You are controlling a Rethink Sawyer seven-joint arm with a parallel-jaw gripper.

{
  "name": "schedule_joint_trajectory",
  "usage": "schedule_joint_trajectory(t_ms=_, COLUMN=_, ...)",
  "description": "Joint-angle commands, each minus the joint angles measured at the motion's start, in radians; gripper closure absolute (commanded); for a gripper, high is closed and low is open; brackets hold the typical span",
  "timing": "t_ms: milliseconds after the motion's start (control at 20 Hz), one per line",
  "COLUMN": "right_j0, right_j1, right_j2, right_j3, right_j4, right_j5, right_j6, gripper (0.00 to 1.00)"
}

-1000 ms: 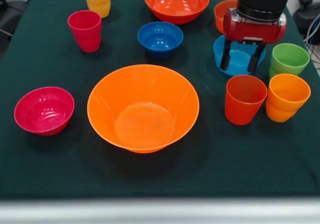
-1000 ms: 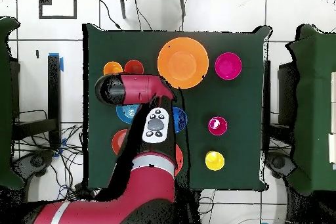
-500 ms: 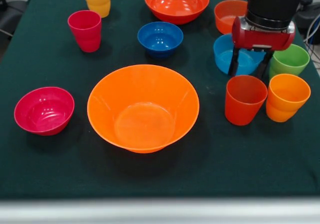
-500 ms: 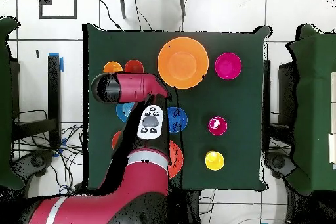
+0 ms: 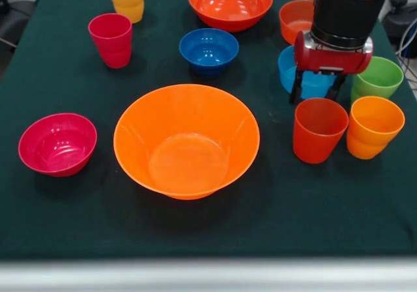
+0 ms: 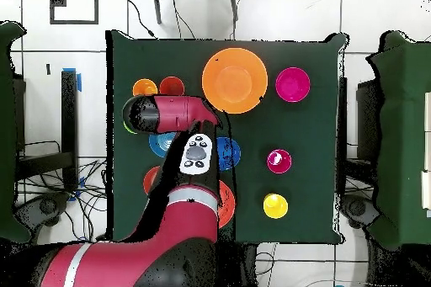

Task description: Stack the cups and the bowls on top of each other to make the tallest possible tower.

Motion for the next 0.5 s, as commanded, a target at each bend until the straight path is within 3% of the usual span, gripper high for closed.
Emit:
schedule_joint_trajectory(t_ms=50, right_j0=-0.015, right_j1=0.033, right_j2=0.064, right_j3=-0.014, right_j4=0.005, right_j5=-0.037, right_j6=0.140, gripper=0.00)
schedule_joint_trajectory(t_ms=500, right_j0=-0.008, right_j1=0.009, right_j2=0.056, right_j3=0.002, right_j4=0.010, right_j5=-0.016, right_j6=0.148, gripper=0.00)
